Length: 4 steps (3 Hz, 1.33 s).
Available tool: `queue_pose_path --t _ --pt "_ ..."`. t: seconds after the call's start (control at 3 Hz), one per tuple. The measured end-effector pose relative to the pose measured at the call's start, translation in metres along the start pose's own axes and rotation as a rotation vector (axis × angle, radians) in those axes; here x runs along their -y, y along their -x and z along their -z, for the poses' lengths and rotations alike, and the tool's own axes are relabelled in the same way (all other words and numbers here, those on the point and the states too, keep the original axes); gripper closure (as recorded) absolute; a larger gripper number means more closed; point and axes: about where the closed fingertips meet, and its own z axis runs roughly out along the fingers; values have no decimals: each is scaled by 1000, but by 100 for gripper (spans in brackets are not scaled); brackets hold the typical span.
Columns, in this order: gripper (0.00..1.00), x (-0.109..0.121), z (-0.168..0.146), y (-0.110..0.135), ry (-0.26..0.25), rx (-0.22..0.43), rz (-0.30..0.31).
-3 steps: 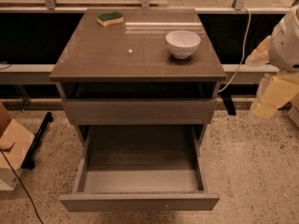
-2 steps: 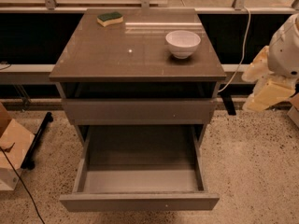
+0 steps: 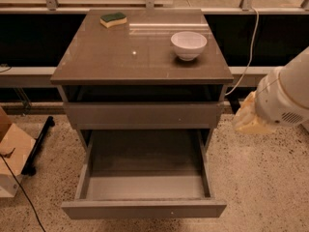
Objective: Close middle drawer
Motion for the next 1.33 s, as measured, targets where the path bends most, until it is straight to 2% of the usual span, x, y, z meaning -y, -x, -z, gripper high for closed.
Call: queue_pose_path --t 0.33,0.67,1.0,1.33 --pt "100 -24 -62 -11 22 53 17" --pt "100 -23 -60 -11 22 52 17" --pt "100 -29 -80 -8 46 48 25" --pt "100 -43 -122 -12 87 53 10"
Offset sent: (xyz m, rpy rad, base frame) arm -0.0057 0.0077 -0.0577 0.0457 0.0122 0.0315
